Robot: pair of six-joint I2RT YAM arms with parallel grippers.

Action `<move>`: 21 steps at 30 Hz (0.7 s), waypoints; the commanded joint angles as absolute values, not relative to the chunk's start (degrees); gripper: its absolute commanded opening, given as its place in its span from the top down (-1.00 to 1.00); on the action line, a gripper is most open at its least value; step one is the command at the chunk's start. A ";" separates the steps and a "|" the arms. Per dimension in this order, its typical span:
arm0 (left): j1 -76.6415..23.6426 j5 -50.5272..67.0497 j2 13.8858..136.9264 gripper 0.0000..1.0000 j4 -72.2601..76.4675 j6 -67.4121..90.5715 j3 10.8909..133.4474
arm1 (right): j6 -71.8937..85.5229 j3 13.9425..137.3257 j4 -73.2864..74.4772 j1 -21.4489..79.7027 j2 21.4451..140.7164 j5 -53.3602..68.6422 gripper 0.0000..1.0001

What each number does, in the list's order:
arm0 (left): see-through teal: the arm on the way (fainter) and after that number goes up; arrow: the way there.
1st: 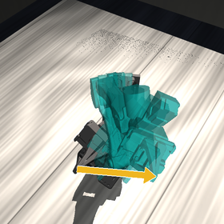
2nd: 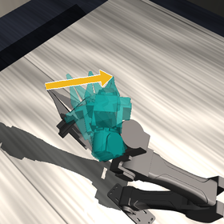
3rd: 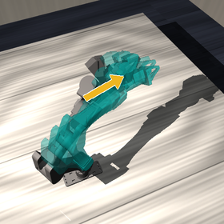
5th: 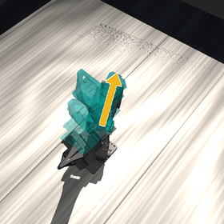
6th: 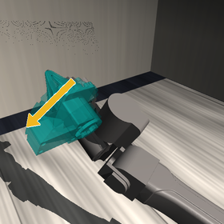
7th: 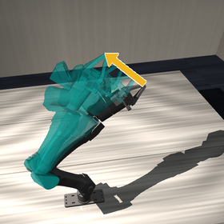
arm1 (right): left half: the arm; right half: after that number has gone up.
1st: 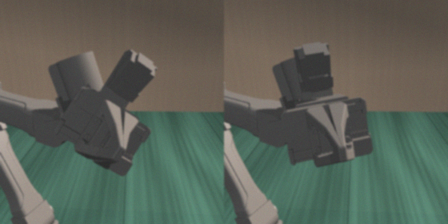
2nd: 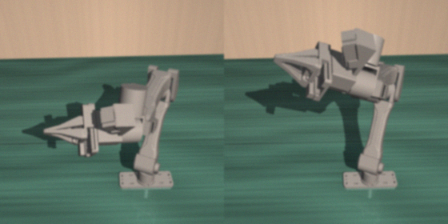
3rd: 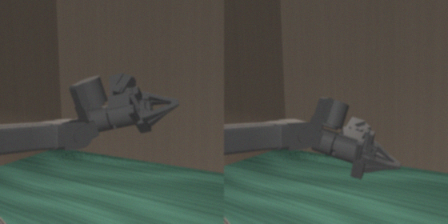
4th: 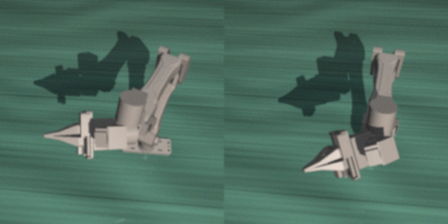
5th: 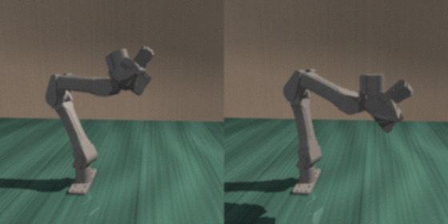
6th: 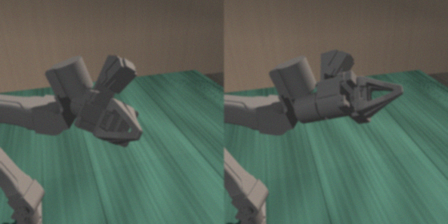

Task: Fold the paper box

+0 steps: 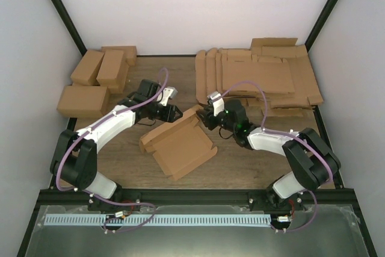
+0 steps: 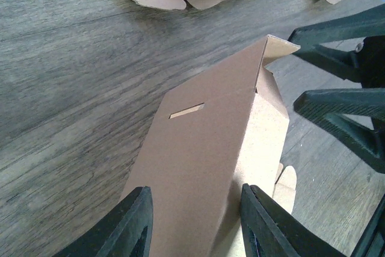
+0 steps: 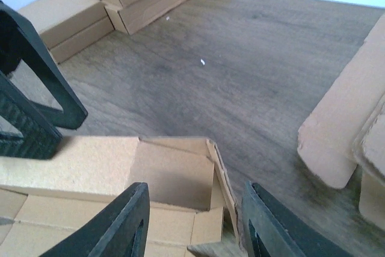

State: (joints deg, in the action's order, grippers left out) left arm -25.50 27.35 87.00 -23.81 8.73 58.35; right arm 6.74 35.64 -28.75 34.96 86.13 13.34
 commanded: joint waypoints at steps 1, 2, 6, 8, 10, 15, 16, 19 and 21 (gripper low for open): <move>-25.39 24.67 89.13 0.18 -28.47 7.29 57.65 | 7.15 35.68 -32.99 34.49 84.32 12.84 0.13; -25.40 24.69 89.12 0.18 -28.45 7.24 57.66 | 7.30 35.50 -33.48 34.36 84.01 12.91 0.12; -25.38 24.85 89.12 0.18 -28.33 7.29 57.62 | 7.73 36.89 -32.68 33.77 85.54 12.34 0.09; -25.40 25.03 89.21 0.18 -28.30 7.29 57.64 | 7.30 38.06 -31.87 33.76 87.46 12.05 0.11; -25.36 25.03 89.21 0.18 -28.29 7.29 57.66 | 7.02 38.67 -32.02 33.76 89.00 11.60 0.13; -25.40 25.21 89.31 0.18 -28.20 7.29 57.57 | 5.79 39.75 -31.94 33.79 92.35 11.96 0.17; -25.38 25.27 89.38 0.18 -28.14 7.37 57.57 | 5.68 39.74 -32.11 33.71 92.83 12.56 0.17; -25.37 25.53 89.53 0.18 -28.06 7.28 57.56 | 5.71 39.73 -32.77 33.76 93.42 14.11 0.19; -25.40 25.59 89.73 0.18 -28.11 7.23 57.63 | 5.78 39.50 -33.33 33.79 93.26 15.03 0.23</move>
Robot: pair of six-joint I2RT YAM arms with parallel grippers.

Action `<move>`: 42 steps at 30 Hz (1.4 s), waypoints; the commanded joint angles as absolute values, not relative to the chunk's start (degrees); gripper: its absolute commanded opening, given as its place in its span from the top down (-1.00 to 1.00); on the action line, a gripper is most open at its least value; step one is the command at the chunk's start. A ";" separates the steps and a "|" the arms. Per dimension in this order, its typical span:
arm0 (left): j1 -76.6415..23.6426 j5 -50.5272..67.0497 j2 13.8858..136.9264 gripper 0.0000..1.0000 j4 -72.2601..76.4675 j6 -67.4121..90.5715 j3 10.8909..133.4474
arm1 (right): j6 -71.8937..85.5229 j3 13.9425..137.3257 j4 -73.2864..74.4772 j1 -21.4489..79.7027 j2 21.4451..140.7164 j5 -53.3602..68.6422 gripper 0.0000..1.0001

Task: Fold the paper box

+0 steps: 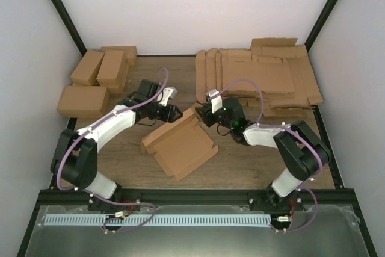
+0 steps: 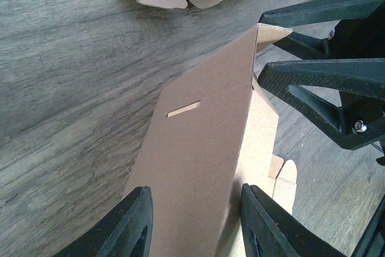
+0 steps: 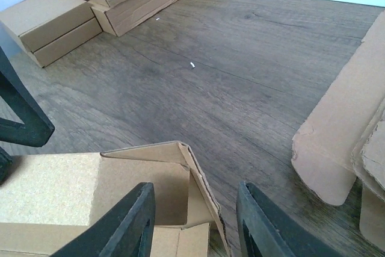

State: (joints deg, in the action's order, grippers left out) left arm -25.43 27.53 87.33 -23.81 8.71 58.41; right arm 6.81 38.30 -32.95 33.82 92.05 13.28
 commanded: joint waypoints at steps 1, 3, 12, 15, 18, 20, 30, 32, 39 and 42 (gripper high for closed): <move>-25.39 25.63 89.86 0.18 -28.08 7.21 57.68 | 5.73 39.53 -33.35 33.82 93.25 15.53 0.25; -25.39 25.66 90.05 0.18 -28.20 7.14 57.81 | 5.11 39.87 -33.16 33.76 93.41 16.54 0.32; -25.38 25.66 90.01 0.17 -28.48 6.94 57.90 | 6.54 39.84 -31.47 32.73 91.23 9.68 0.27; -25.34 25.66 90.17 0.17 -28.43 6.95 57.99 | 6.38 40.34 -30.86 32.52 90.73 9.45 0.26; -25.40 25.80 90.34 0.18 -28.39 6.94 58.08 | 6.14 41.10 -30.38 32.45 91.03 9.54 0.23; -25.40 25.82 90.35 0.18 -28.34 6.98 58.09 | 5.21 41.82 -29.87 32.46 92.01 10.71 0.21; -25.36 25.79 90.30 0.18 -28.47 6.86 58.06 | 1.49 43.72 -28.62 32.52 95.84 17.21 0.22; -25.40 25.75 90.29 0.18 -28.52 6.86 58.07 | 1.33 43.34 -29.07 32.61 95.29 18.54 0.23; -25.40 25.83 90.36 0.18 -28.48 6.93 57.99 | 1.49 41.94 -29.53 32.69 93.14 21.03 0.42; -25.40 25.75 90.53 0.18 -28.34 6.94 58.01 | 1.46 41.72 -29.26 33.16 92.49 21.51 0.48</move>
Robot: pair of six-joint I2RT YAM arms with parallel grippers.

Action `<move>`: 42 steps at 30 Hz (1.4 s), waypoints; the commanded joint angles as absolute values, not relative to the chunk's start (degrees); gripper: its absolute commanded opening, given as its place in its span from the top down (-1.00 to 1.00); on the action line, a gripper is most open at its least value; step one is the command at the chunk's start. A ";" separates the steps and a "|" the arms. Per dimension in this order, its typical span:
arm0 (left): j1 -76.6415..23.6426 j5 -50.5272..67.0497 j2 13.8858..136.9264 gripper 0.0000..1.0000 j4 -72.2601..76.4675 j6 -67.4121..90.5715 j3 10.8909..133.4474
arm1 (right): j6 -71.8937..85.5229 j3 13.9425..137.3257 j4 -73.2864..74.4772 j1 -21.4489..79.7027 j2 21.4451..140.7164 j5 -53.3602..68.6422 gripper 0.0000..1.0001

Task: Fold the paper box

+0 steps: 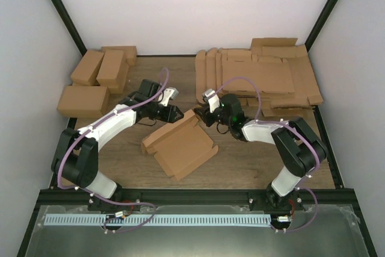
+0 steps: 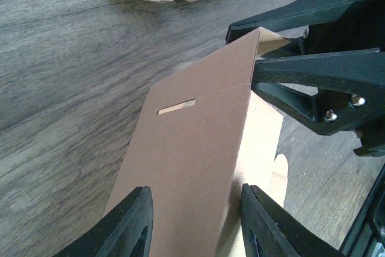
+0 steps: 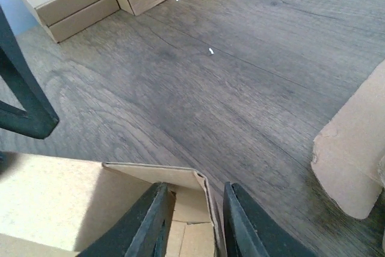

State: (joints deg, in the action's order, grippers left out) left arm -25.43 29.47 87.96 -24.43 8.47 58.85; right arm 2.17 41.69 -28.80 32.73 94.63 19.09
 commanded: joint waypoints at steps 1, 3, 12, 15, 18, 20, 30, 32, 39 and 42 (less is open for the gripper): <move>-25.40 25.75 90.56 0.18 -28.30 7.02 58.01 | 1.35 41.74 -28.94 33.50 92.46 21.34 0.48; -25.39 25.71 90.56 0.18 -28.18 7.18 57.97 | 1.38 42.02 -28.29 33.94 92.38 21.14 0.56; -25.39 25.05 90.27 0.18 -28.19 7.55 57.82 | 3.75 42.39 -24.25 36.13 89.85 18.44 0.96; -25.40 24.90 90.41 0.18 -27.95 7.88 57.81 | 5.03 42.90 -22.43 36.63 89.40 17.88 0.99; -25.40 24.59 90.44 0.18 -27.73 8.36 57.83 | 6.93 43.45 -20.48 36.80 89.48 18.06 0.99; -25.37 24.36 90.53 0.18 -27.47 8.68 57.71 | 7.81 43.63 -19.26 37.03 89.20 18.29 0.99; -25.55 25.90 91.06 0.18 -25.11 10.54 56.18 | 18.74 45.30 -15.62 39.52 89.57 16.27 0.98; -25.57 26.16 91.10 0.19 -24.97 10.61 55.88 | 22.18 44.18 -17.72 39.55 89.48 17.00 0.99; -25.75 26.45 90.97 0.19 -24.58 11.11 55.30 | 26.94 44.28 -17.78 43.15 89.26 12.01 0.99; -25.82 26.46 90.98 0.19 -24.34 11.32 55.06 | 28.57 44.19 -17.21 44.59 88.87 9.45 0.97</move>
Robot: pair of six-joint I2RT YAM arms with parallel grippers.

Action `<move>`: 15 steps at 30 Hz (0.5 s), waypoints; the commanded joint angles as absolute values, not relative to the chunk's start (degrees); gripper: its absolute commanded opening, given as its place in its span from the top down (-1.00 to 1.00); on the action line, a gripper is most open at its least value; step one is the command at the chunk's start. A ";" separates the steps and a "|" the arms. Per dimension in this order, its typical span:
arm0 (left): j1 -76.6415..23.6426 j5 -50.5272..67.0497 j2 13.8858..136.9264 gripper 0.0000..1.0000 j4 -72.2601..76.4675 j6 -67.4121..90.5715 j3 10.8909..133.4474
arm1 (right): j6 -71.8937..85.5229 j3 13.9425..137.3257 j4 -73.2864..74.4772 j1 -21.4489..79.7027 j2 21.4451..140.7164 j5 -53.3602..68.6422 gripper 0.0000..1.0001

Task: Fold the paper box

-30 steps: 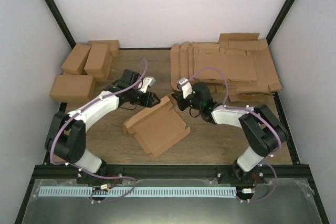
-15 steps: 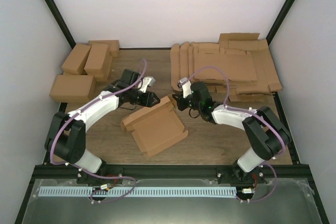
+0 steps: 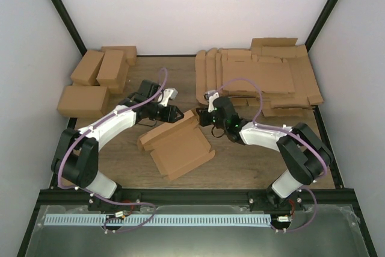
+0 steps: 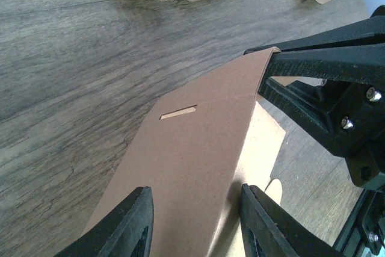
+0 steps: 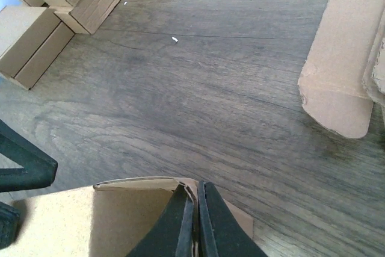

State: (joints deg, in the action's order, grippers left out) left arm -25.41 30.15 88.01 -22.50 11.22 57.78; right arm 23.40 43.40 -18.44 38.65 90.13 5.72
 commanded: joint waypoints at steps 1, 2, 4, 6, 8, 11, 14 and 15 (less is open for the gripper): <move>-25.83 26.55 90.98 0.19 -24.20 11.38 54.96 | 29.00 43.58 -17.82 44.75 88.62 9.20 0.94; -25.84 26.69 90.97 0.19 -24.10 11.41 54.83 | 29.16 42.82 -18.66 44.84 88.33 9.16 0.89; -25.88 26.65 90.83 0.19 -24.15 11.15 54.84 | 28.55 41.55 -19.36 44.91 88.22 7.50 0.83; -25.80 26.26 90.72 0.19 -24.83 10.55 55.05 | 26.37 41.25 -18.36 44.91 88.83 4.26 0.79; -25.84 26.23 90.68 0.19 -25.62 9.73 55.47 | 23.60 41.11 -17.67 44.87 89.72 0.99 0.76; -25.81 26.88 91.11 0.19 -26.92 8.41 56.37 | 19.54 40.47 -18.88 44.79 90.85 -1.38 0.63; -25.82 26.76 91.31 0.19 -27.47 8.09 57.06 | 16.97 40.32 -20.24 44.46 91.81 -2.08 0.53; -25.76 26.66 91.32 0.19 -27.63 8.04 57.20 | 16.37 40.07 -21.32 44.24 91.84 -1.55 0.48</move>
State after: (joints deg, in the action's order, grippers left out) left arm -25.54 31.27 88.16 -22.92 10.22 57.65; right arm 21.02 41.15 -21.08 42.78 89.82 -2.70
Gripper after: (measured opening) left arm 0.406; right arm 0.227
